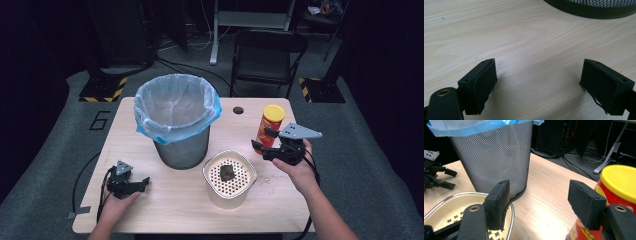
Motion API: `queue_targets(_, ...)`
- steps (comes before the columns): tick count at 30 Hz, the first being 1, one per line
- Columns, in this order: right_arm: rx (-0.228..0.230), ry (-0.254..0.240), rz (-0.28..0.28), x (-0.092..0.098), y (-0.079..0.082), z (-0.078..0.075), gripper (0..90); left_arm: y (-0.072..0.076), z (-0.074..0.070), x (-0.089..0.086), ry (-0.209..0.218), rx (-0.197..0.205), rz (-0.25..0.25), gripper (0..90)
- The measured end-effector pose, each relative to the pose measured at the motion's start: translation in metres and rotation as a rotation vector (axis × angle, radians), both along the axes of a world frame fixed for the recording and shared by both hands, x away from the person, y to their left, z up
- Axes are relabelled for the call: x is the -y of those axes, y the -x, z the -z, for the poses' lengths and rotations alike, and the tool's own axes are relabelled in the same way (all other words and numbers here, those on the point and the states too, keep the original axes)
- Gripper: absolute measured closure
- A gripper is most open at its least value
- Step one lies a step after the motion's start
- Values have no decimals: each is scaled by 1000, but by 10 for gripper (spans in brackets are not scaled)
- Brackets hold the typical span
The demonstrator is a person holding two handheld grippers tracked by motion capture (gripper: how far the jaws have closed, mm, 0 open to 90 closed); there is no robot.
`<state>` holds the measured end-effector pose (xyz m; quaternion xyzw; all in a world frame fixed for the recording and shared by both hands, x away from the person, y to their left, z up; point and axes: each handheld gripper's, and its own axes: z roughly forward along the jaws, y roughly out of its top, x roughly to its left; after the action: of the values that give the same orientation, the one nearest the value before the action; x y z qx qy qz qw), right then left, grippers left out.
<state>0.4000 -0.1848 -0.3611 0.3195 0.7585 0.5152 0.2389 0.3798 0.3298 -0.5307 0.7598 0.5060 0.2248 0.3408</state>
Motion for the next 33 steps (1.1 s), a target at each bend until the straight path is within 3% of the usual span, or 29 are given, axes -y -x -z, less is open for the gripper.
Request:
queue_targets(11, -25, -4, 95, 25, 1, 29, 284, 0, 0, 0, 0, 0, 1, 133)
queue_targets(21, -61, 9, 182, 41, -16, 45, 178, 0, 0, 0, -2, -5, 2, 133)
queue_targets(33, -72, 45, 214, 46, -43, 38, 140, 0, 0, 0, -3, -6, 3, 133)
